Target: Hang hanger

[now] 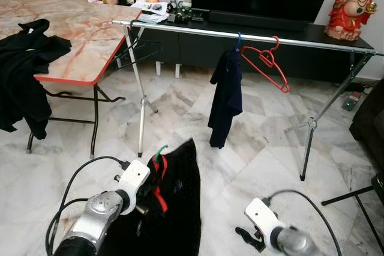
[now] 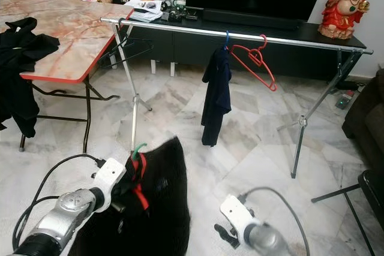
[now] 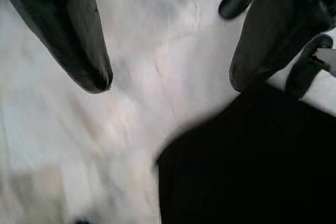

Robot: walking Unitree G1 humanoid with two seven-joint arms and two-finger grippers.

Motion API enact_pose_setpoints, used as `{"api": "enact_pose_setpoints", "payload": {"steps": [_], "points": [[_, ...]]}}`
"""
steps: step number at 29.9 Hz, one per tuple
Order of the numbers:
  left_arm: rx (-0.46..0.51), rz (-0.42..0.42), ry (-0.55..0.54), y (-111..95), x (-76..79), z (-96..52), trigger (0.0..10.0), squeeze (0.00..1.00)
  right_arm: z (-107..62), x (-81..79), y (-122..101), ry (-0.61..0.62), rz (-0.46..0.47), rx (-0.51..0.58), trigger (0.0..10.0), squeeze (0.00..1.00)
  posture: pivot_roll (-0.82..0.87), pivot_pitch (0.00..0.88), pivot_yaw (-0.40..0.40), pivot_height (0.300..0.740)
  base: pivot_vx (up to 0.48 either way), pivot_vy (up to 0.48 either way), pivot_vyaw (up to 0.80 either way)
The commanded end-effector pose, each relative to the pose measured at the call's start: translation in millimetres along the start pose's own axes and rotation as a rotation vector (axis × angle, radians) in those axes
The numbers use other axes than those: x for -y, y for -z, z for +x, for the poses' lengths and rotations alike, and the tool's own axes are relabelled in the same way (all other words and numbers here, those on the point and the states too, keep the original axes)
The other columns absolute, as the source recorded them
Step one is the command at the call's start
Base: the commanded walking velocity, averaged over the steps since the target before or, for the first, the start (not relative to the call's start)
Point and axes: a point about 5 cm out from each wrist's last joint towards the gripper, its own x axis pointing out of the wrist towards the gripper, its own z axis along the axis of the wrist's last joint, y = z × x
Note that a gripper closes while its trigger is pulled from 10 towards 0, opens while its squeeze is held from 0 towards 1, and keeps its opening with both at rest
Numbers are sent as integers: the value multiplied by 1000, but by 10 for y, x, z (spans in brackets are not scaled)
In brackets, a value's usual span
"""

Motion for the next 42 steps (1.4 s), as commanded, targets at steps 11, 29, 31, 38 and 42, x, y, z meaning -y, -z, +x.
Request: {"api": "enact_pose_setpoints", "payload": {"steps": [11,29,31,38,42], "points": [[62,-103,-158,387,-162,-485,10000,0,-154,-459,772,166,397,-188,10000,0,30,19,1,740,0,0,0],[108,-153,-177,334,-85,-513,10000,0,-205,-554,899,193,453,-212,10000,0,24,0,-4,740,58,0,0],[104,-148,-174,329,-84,-503,10000,0,-185,-539,849,194,457,-192,10000,0,24,0,-4,740,300,0,0],[103,-145,-151,307,-43,-470,10000,0,-166,-564,816,182,453,-193,10000,0,24,0,2,740,309,0,0],[104,-146,-141,299,-35,-460,10000,0,-169,-600,833,168,435,-206,10000,0,23,0,5,740,321,0,0]]}}
